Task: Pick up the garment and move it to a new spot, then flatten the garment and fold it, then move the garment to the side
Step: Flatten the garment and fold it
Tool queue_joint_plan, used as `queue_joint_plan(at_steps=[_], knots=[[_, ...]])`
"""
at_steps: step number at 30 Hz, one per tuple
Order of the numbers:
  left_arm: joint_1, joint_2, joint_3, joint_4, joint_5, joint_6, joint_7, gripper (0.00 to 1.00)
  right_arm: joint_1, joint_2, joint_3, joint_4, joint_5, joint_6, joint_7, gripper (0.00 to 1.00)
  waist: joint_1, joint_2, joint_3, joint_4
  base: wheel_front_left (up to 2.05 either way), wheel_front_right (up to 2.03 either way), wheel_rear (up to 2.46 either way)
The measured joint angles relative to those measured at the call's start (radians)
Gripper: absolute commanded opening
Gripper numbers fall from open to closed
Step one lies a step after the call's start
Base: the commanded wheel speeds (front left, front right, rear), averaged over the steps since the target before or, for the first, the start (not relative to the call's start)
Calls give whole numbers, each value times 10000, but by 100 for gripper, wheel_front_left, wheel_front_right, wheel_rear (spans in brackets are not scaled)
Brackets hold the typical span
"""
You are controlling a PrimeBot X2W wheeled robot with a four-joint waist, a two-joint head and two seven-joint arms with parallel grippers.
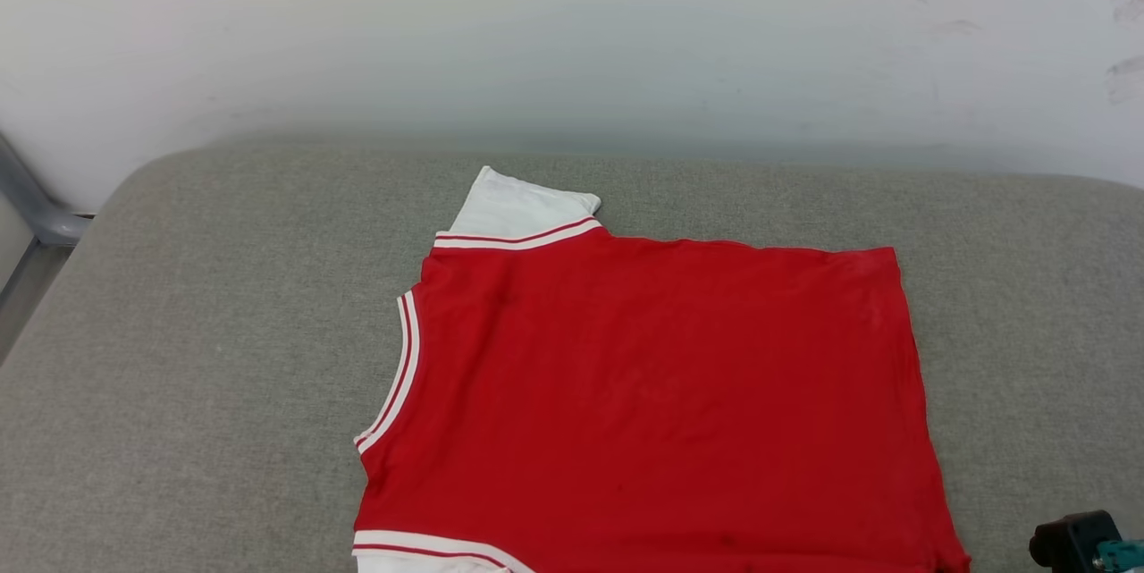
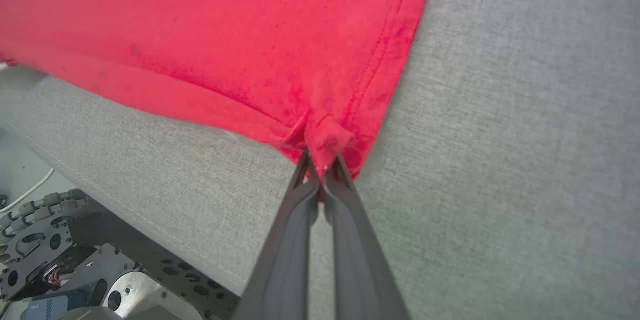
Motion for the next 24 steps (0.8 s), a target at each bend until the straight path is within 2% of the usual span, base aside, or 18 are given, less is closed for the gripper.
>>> queue_joint_plan(at_steps=[14, 24], knots=[[-1533, 637, 63, -240, 1089, 151, 59, 0, -365, 240, -585, -562, -79, -2, 38, 0, 2, 0, 464, -158, 0, 0, 0], [-4075, 930, 54, 347, 1613, -428, 625, 0, -1284, 364, -660, -761, 13, -2, 313, 0, 2, 0, 1276, -322, 0, 0, 0]])
